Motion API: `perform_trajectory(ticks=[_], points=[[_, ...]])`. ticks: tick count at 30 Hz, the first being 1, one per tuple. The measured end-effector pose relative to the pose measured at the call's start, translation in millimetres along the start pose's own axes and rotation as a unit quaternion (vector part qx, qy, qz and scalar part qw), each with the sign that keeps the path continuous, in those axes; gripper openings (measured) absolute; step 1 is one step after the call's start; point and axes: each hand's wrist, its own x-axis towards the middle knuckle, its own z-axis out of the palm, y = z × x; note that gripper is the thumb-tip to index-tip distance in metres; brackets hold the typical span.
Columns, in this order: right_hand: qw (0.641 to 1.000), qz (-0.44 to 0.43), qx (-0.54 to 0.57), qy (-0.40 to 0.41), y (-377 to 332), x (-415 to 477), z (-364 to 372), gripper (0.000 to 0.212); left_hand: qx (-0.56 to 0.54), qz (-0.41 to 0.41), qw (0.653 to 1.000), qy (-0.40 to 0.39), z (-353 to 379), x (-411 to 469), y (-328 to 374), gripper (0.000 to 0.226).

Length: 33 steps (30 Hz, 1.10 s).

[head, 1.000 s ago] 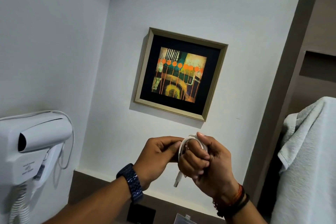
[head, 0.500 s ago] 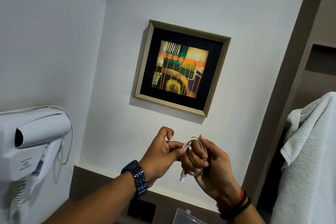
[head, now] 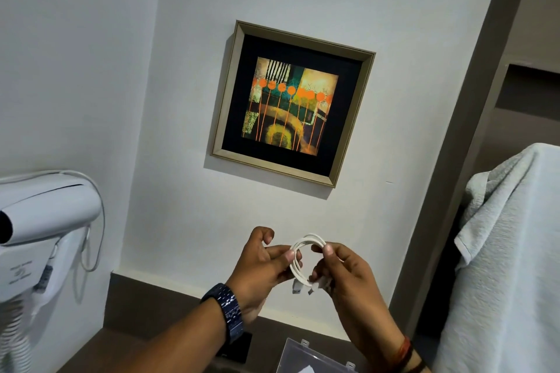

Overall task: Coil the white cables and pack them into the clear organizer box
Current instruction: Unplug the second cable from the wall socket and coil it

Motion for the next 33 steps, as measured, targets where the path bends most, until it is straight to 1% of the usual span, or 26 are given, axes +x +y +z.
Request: perform_trajectory(ticks=[2, 5, 9, 11, 12, 14, 16, 18, 19, 21, 23, 25, 27, 31, 33], points=[[0.999, -0.009, -0.044, 0.003, 4.3, -1.5, -3.1, 0.025, -0.037, -0.018, 0.999, -0.003, -1.0, 0.2, -3.4, 0.03], [0.997, -0.007, -0.073, 0.002, 7.5, -4.1, -6.9, 0.027, -0.095, -0.04, 0.995, -0.012, -1.4, -0.4, -9.8, 0.029], [0.989, -0.021, -0.143, 0.002, 9.9, -4.2, -10.6, 0.03, -0.18, -0.07, 0.98, -0.046, -2.9, -1.7, -16.7, 0.027], [0.983, -0.029, -0.183, -0.002, 12.5, -4.0, -12.5, 0.033, -0.202, -0.095, 0.973, -0.059, -5.3, -1.4, -18.9, 0.023], [0.978, -0.037, -0.206, -0.004, 14.1, -3.9, -13.3, 0.034, -0.196, -0.103, 0.973, -0.062, -6.1, -1.0, -20.5, 0.021], [0.966, -0.05, -0.254, -0.01, 18.3, -4.8, -14.2, 0.035, -0.125, -0.103, 0.985, -0.056, -6.1, -0.4, -25.0, 0.021], [0.954, -0.057, -0.295, -0.013, 24.2, -6.1, -15.0, 0.038, 0.006, -0.088, 0.995, -0.037, -4.6, -0.7, -30.7, 0.031], [0.941, -0.06, -0.334, -0.008, 30.9, -7.6, -16.7, 0.035, 0.122, -0.075, 0.99, -0.002, -3.0, -2.7, -37.5, 0.04], [0.934, -0.06, -0.353, -0.006, 34.2, -8.6, -18.1, 0.03, 0.151, -0.076, 0.985, 0.018, -2.3, -3.7, -41.0, 0.042], [0.924, -0.056, -0.378, -0.001, 40.2, -10.4, -21.7, 0.021, 0.159, -0.091, 0.982, 0.049, -0.8, -6.3, -48.7, 0.043], [0.917, -0.049, -0.395, 0.0, 45.4, -11.3, -26.3, 0.019, 0.138, -0.111, 0.982, 0.071, 1.4, -7.1, -56.7, 0.041], [0.913, -0.037, -0.405, -0.002, 50.1, -12.2, -31.4, 0.019, 0.119, -0.132, 0.981, 0.077, 3.1, -7.8, -64.2, 0.039], [0.918, -0.023, -0.397, -0.004, 54.9, -13.4, -37.7, 0.02, 0.13, -0.131, 0.981, 0.062, 3.3, -8.4, -70.2, 0.038], [0.938, 0.007, -0.346, 0.006, 69.2, -18.3, -57.1, 0.022, 0.199, -0.092, 0.976, -0.01, 5.5, -9.8, -85.4, 0.045], [0.942, 0.02, -0.335, 0.01, 82.8, -22.7, -66.5, 0.021, 0.214, -0.09, 0.972, -0.029, 6.9, -12.4, -99.4, 0.047]])
